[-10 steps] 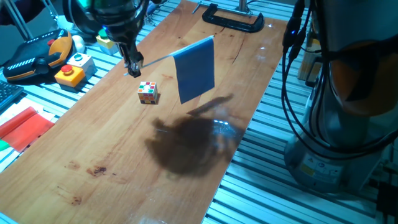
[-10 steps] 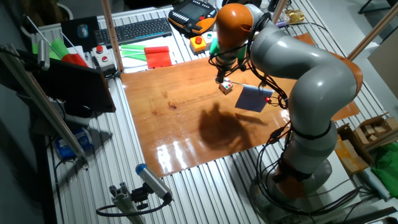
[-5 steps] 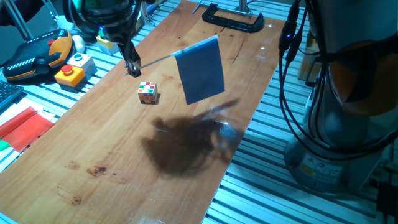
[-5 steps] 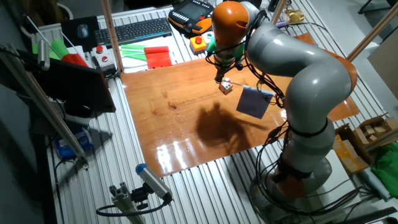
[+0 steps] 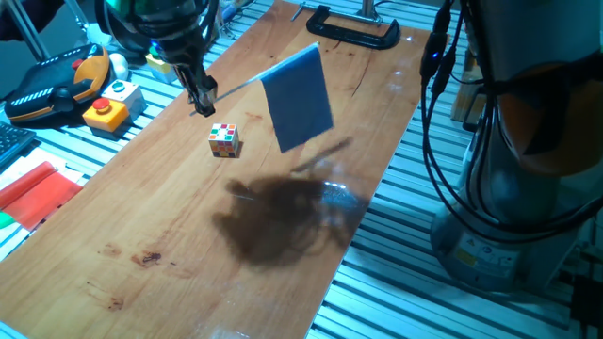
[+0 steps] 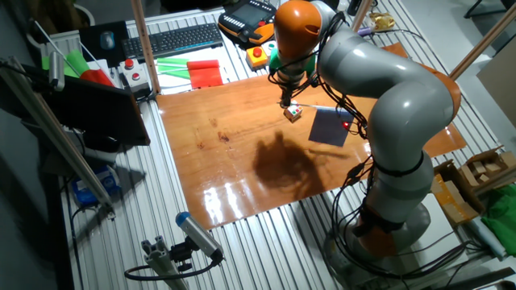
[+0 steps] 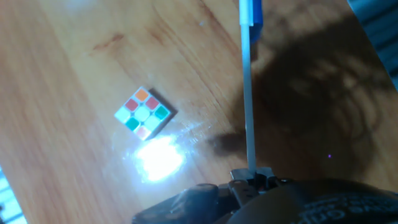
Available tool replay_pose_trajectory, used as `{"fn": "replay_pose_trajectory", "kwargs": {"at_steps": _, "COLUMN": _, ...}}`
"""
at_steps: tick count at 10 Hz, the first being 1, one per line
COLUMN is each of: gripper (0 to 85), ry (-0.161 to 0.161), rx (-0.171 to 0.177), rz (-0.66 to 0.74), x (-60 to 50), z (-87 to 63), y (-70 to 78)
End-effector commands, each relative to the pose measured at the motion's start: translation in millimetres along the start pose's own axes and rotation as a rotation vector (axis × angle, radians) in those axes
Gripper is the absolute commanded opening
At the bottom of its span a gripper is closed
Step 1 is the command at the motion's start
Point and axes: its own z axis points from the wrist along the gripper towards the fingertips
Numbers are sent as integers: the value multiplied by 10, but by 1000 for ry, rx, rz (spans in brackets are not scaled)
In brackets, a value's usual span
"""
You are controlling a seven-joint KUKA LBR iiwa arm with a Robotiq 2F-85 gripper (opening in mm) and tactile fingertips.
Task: Wave the flag
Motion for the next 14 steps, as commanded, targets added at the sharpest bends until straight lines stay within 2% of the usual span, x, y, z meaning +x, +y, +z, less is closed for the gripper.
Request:
{"fn": "replay_pose_trajectory", "kwargs": {"at_steps": 1, "gripper": 7, "ry": -7, "rx": -28, "rz": -316, "x": 1, "z": 1, "y": 4}}
{"fn": "replay_pose_trajectory", "kwargs": {"at_steps": 4, "gripper": 7, "ry": -17, "rx": -53, "rz": -408, "x": -4, "z": 2, "y": 21}}
{"fn": "replay_pose_trajectory", "kwargs": {"at_steps": 7, "gripper": 7, "ry": -5, "rx": -36, "rz": -479, "x": 8, "z": 7, "y": 16}}
{"fn": "replay_pose_trajectory", "kwargs": {"at_steps": 10, "gripper": 7, "ry": -13, "rx": -23, "rz": -733, "x": 11, "z": 5, "y": 11}}
{"fn": "replay_pose_trajectory", "kwargs": {"at_steps": 12, "gripper": 7, "ry": -26, "rx": 2, "rz": -913, "x": 2, "z": -2, "y": 5}}
{"fn": "replay_pose_trajectory", "kwargs": {"at_steps": 14, "gripper": 7, "ry": -58, "rx": 34, "rz": -1079, "x": -8, "z": -8, "y": 4}}
